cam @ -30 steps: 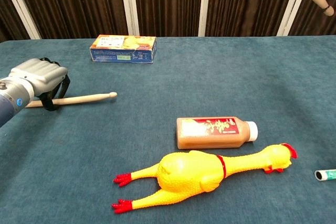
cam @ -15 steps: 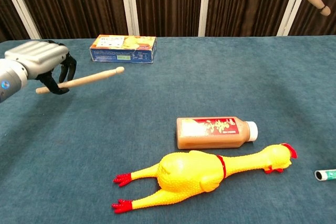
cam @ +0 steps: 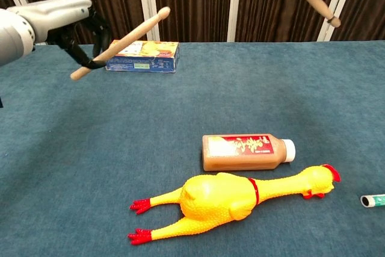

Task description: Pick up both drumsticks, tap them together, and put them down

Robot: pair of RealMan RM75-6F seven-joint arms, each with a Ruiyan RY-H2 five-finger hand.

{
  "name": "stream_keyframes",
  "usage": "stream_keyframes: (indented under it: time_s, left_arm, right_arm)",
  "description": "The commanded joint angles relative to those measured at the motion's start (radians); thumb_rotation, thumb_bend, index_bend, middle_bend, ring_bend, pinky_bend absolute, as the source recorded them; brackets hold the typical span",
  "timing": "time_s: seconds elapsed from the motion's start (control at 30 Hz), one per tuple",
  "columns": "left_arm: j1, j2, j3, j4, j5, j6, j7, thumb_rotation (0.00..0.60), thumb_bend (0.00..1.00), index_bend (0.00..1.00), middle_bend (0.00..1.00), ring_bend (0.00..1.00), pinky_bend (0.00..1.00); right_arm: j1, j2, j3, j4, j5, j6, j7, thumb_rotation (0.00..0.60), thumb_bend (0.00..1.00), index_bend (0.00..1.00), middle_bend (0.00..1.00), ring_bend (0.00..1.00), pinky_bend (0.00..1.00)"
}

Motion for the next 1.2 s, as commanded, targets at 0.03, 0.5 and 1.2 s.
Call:
stream_keyframes:
  time_s: [0.03,0.5,1.2]
  left_arm:
    - [-0.016,0.004,-0.021,-0.055,-0.02,-0.011,-0.031,0.6,0.49,0.62,0.58,0.09,0.0]
    - [-0.037,0.003,-0.042,-0.128,-0.041,-0.006,-0.105,0.6,0.49,0.62,0.58,0.09,0.0]
    - [-0.066,0.033,-0.02,-0.183,-0.115,-0.004,-0.101,0.6,0.49,0.62,0.58,0.09,0.0]
  right_arm:
    - [0.04,-0.037,0.016,0.004,0.036,-0.031,-0.037,0.6,0.46,0.66,0.62,0.4,0.07]
    - [0.121,-0.166,0.015,0.179,-0.109,0.003,0.15,0.6,0.46,0.66,0.62,0.41,0.07]
    - [0.1,-0.164,-0.091,0.286,-0.264,0.095,0.053,0.6,0.46,0.67,0.62,0.41,0.07]
